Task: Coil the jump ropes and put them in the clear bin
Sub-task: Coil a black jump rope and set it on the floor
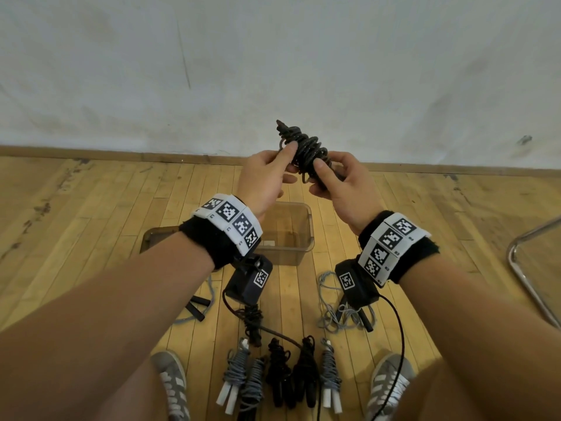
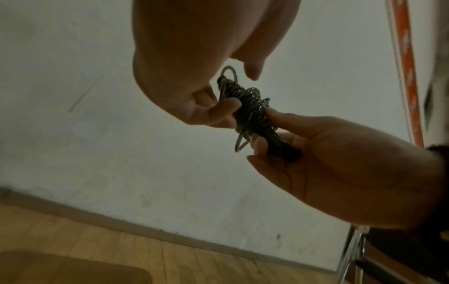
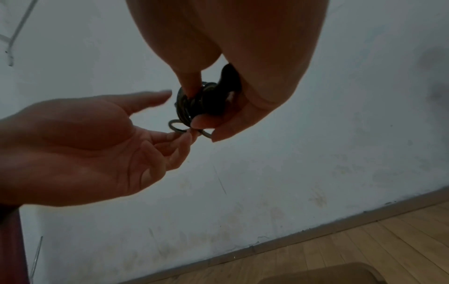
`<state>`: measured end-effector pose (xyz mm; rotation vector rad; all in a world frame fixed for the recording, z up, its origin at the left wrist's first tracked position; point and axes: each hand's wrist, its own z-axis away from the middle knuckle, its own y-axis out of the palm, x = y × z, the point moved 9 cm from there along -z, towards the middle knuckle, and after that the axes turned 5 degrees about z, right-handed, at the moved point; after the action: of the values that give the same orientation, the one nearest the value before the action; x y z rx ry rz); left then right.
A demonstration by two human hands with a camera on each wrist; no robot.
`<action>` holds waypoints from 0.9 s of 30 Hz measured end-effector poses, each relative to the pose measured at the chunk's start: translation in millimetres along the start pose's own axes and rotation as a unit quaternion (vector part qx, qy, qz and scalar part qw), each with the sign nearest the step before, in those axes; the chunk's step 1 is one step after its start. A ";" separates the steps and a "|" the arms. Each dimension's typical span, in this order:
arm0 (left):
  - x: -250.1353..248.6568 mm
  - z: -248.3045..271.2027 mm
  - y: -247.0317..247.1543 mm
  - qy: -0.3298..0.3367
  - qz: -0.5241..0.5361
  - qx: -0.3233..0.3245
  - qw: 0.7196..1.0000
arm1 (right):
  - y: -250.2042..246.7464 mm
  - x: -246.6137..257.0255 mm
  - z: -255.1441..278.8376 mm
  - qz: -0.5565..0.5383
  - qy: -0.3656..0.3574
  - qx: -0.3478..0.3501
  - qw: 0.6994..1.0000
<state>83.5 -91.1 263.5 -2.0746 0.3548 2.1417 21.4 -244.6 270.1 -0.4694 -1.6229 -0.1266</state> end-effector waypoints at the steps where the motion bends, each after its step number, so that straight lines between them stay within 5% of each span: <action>1: -3.3 0.5 -1.0 0.014 -0.014 -0.003 1.000 | 0.8 -1.1 0.5 -0.005 0.008 0.007 1.000; 6: -12.4 2.9 -3.1 0.100 -0.085 -0.012 0.991 | 6.3 -7.7 3.7 -0.057 0.069 0.048 0.995; 14: -24.0 5.1 0.5 0.139 -0.096 -0.010 0.986 | 14.9 -7.4 10.7 -0.122 0.109 0.086 0.983; 23: -12.7 -2.6 0.3 0.086 0.032 0.018 0.996 | -3.7 -2.7 -1.6 -0.122 0.054 0.047 0.990; 27: -19.5 7.0 13.4 0.149 -0.052 0.056 0.986 | -10.9 -4.4 -4.7 -0.116 0.042 0.033 0.992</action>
<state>74.1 -100.9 284.0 -2.2936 0.3816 1.7127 21.9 -257.2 268.5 -0.2201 -1.5890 -0.2621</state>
